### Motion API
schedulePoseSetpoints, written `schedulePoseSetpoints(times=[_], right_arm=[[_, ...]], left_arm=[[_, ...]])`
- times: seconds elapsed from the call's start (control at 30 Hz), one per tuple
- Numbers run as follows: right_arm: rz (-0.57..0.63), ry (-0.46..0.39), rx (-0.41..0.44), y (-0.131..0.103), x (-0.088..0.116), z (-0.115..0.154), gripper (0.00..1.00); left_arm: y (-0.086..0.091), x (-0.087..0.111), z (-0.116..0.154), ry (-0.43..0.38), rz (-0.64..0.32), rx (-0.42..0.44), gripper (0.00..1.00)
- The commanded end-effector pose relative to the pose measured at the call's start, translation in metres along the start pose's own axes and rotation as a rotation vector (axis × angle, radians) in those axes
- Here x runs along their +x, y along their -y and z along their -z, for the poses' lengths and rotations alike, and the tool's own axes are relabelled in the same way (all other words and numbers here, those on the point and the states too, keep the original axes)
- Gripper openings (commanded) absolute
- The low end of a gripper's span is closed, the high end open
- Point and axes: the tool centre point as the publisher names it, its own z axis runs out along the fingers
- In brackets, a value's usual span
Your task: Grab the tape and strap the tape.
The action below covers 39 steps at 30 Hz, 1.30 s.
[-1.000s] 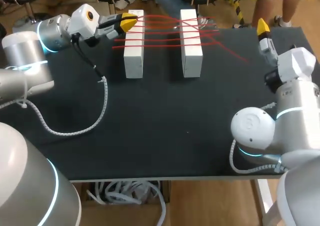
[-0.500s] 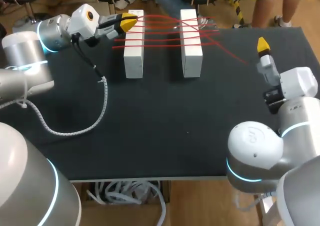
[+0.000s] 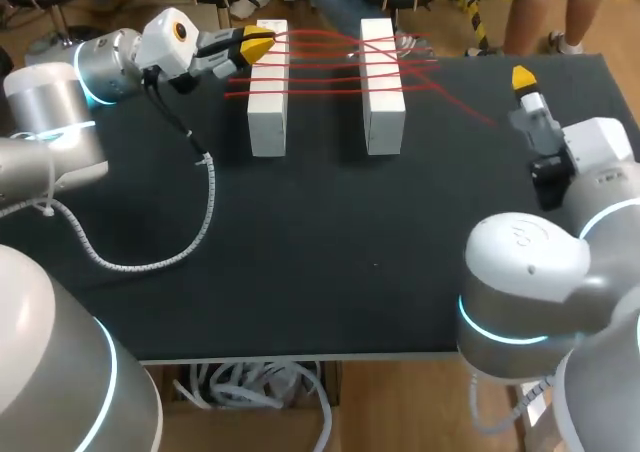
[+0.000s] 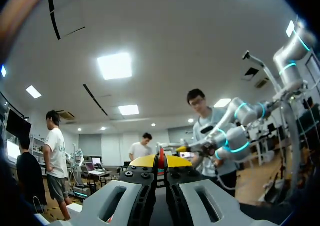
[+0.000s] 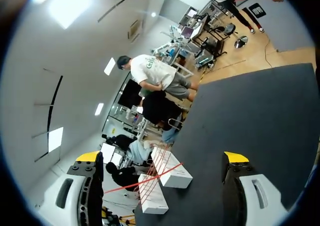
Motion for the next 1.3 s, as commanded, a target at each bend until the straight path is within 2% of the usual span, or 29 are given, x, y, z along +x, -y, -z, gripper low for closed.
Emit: schedulePoseSetpoints(times=[0.03, 0.3, 0.5, 0.57, 1.13, 1.27, 1.3], right_arm=[[-0.021, 0.027, -0.079, 0.019, 0.004, -0.006, 1.00], [-0.074, 0.022, -0.059, 0.045, -0.003, -0.009, 1.00], [-0.107, 0.004, -0.050, 0.056, -0.006, -0.014, 1.00], [-0.085, -0.005, -0.012, 0.056, -0.006, -0.015, 1.00], [-0.085, -0.005, -0.012, 0.056, -0.006, -0.015, 1.00], [-0.390, 0.311, 0.015, 0.067, 0.014, -0.015, 1.00], [-0.451, 0.333, 0.018, 0.068, 0.018, -0.015, 1.00]], left_arm=[[-0.001, -0.001, 0.001, -0.002, -0.001, 0.002, 0.00], [-0.001, -0.001, 0.001, -0.002, -0.001, 0.002, 0.00], [-0.001, -0.001, 0.001, -0.002, -0.001, 0.002, 0.00], [-0.001, -0.001, 0.001, -0.002, -0.001, 0.002, 0.00], [-0.001, -0.001, 0.001, -0.002, -0.001, 0.002, 0.00], [-0.001, -0.001, 0.001, -0.002, -0.001, 0.002, 0.00], [-0.001, -0.001, 0.001, -0.002, -0.001, 0.002, 0.00]])
